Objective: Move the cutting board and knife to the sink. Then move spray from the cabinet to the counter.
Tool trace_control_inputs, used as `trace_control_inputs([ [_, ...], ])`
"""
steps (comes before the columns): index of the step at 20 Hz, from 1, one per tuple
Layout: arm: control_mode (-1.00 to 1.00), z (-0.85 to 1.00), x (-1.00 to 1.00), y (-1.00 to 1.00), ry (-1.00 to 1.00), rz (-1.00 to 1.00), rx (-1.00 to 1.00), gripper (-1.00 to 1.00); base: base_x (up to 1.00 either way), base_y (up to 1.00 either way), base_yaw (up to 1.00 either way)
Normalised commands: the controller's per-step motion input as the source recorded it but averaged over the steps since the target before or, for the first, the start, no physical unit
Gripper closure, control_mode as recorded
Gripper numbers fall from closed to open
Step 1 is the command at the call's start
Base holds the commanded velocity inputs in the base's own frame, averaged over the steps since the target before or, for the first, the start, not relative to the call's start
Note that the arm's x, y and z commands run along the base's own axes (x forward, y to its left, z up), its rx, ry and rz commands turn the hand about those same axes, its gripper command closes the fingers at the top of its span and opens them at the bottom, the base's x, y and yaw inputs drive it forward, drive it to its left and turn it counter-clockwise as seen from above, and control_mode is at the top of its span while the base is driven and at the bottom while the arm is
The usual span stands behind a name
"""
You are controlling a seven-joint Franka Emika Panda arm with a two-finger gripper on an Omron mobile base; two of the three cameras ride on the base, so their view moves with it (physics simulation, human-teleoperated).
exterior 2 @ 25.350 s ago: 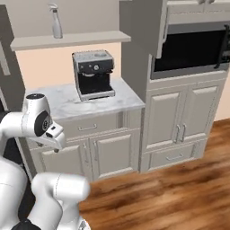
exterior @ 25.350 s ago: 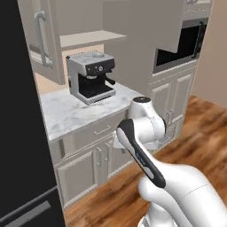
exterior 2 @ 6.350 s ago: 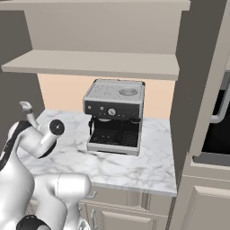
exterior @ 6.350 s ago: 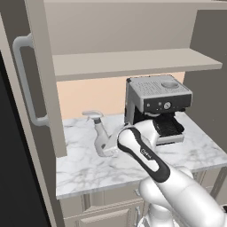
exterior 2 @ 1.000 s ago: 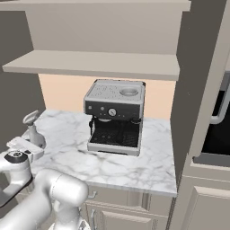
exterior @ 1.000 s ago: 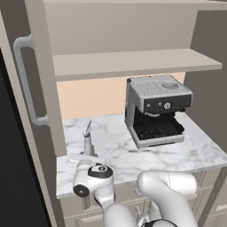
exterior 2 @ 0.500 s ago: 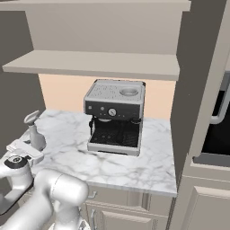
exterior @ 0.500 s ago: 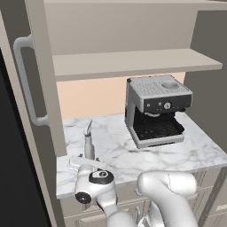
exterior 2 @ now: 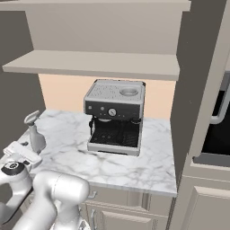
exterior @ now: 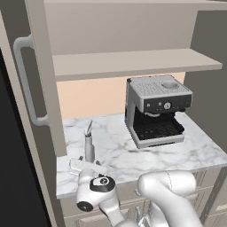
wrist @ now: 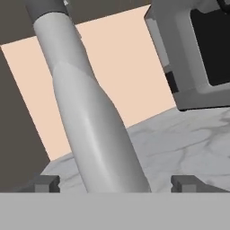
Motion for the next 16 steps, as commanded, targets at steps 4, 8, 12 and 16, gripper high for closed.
trace_control_inputs([
  [4, -1.00, 0.17, -0.17, 0.00, 0.00, -0.08, 0.10, -1.00, 0.00, 0.00, 0.00],
  [8, -1.00, 0.29, -0.19, 0.00, 0.04, -0.15, 0.09, -1.00, 0.00, 0.00, 0.00],
  [12, -1.00, 0.35, -0.26, -0.05, 0.14, -0.10, 0.08, -1.00, 0.00, 0.00, 0.00],
  [16, -1.00, 0.41, -0.26, -0.14, 0.21, -0.03, 0.02, -1.00, 0.00, 0.00, 0.00],
])
